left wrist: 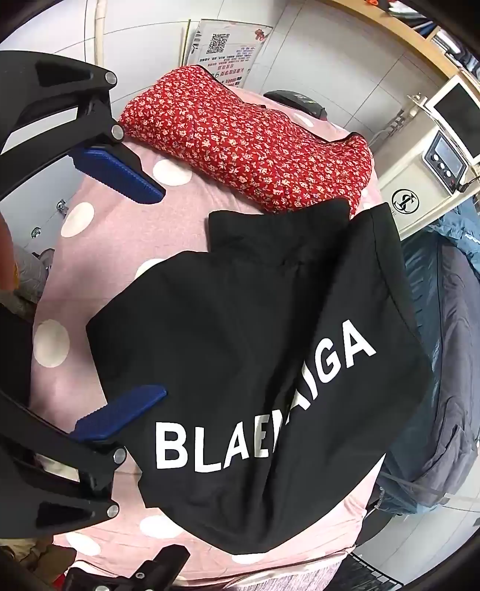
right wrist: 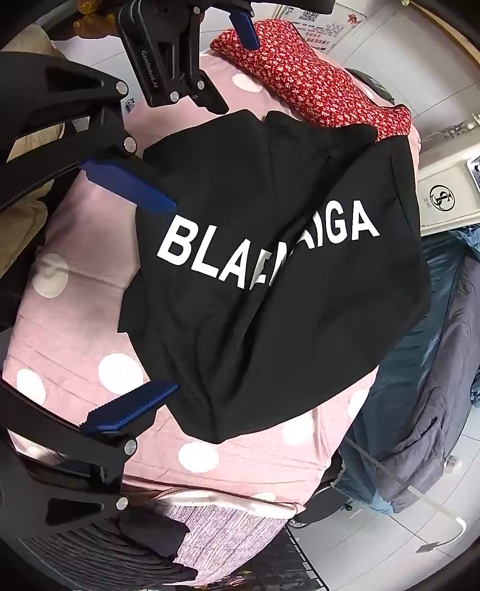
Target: Fold large clothes
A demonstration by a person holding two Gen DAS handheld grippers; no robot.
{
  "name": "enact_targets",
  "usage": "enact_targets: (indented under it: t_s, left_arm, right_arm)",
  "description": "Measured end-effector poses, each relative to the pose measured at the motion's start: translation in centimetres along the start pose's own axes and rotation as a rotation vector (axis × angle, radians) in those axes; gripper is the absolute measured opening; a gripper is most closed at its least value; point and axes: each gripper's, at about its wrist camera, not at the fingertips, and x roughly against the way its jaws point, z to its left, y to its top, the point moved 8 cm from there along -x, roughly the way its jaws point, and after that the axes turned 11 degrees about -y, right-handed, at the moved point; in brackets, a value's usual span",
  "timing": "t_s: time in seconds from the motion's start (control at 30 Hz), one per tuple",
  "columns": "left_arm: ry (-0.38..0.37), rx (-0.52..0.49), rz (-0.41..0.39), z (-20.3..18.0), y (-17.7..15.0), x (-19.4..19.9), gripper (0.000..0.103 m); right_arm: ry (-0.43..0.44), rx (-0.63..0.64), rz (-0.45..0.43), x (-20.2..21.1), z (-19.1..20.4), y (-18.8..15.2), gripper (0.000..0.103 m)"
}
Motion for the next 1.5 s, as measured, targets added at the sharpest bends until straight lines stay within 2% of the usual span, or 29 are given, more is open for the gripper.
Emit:
enact_targets:
  t_s: [0.57, 1.5]
  left_arm:
    - [0.004, -0.005, 0.035, -0.3, -0.5, -0.6, 0.097]
    - [0.006, 0.002, 0.044, -0.2, -0.6, -0.7, 0.097]
  right_arm:
    - [0.01, -0.005, 0.009, -0.7, 0.2, -0.3, 0.091]
    - [0.021, -0.005, 0.043, -0.8, -0.2, -1.0, 0.091]
